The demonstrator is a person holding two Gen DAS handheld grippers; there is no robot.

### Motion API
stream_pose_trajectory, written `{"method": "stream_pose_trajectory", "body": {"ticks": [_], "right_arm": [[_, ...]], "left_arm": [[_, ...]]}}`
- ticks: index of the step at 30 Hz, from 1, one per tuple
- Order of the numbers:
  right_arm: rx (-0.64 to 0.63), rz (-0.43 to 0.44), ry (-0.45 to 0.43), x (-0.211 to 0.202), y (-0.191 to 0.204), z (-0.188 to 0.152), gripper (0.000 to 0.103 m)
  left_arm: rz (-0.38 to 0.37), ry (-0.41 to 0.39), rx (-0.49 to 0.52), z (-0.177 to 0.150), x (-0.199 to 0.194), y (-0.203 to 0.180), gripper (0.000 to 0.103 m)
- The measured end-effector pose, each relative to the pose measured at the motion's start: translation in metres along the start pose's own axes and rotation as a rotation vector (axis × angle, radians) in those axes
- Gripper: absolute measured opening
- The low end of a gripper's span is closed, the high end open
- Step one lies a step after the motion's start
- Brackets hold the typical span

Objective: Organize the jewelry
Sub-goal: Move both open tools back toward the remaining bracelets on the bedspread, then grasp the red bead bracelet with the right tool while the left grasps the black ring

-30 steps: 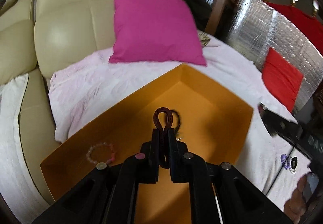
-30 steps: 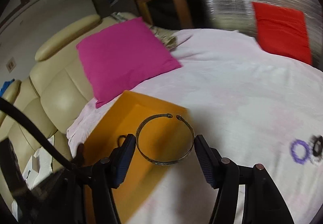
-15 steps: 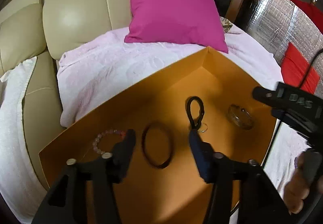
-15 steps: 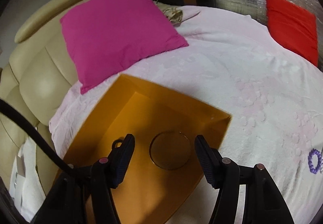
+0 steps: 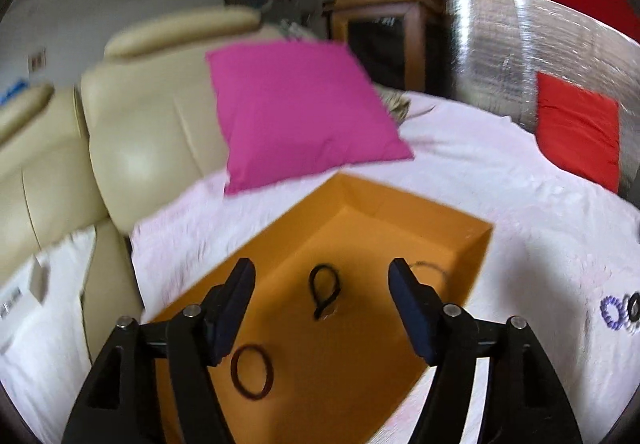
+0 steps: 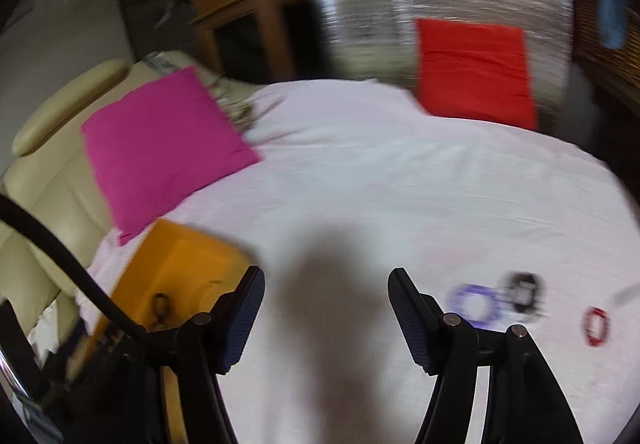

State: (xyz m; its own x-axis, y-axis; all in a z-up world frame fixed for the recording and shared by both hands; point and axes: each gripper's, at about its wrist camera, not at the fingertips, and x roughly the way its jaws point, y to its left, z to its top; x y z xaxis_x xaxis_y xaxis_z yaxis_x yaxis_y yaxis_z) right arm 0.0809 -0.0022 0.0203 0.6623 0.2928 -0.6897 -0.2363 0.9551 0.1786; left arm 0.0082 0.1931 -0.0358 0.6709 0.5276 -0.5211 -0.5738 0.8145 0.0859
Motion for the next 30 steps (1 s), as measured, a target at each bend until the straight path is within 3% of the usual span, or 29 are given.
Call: {"method": "stream_pose_trajectory", "body": {"ticks": [4,12,19,23,30], "right_arm": [[0.120,-0.066,-0.021,-0.032,-0.073,-0.014,0.068],[0.407,-0.159,-0.073,-0.076,-0.213,-0.055,0.068],[0.659,-0.177,-0.114,-0.094,-0.310,-0.100,0.065],[0.722,-0.168,-0.102,-0.087,-0.331,-0.108,0.065],[0.685,-0.167,-0.029,-0.048,-0.335,-0.109,0.061]], "left_arm": [[-0.031,-0.053,0.073,-0.002,-0.014,-0.025,0.075],[-0.090,-0.077,0.178,-0.008,-0.027,-0.073,0.076],[-0.162,-0.039,0.294,-0.021,-0.026,-0.128,0.077],[-0.217,0.009,0.332,-0.030,-0.025,-0.156,0.077],[-0.317,0.036,0.397,-0.041,-0.027,-0.190,0.077]]}}
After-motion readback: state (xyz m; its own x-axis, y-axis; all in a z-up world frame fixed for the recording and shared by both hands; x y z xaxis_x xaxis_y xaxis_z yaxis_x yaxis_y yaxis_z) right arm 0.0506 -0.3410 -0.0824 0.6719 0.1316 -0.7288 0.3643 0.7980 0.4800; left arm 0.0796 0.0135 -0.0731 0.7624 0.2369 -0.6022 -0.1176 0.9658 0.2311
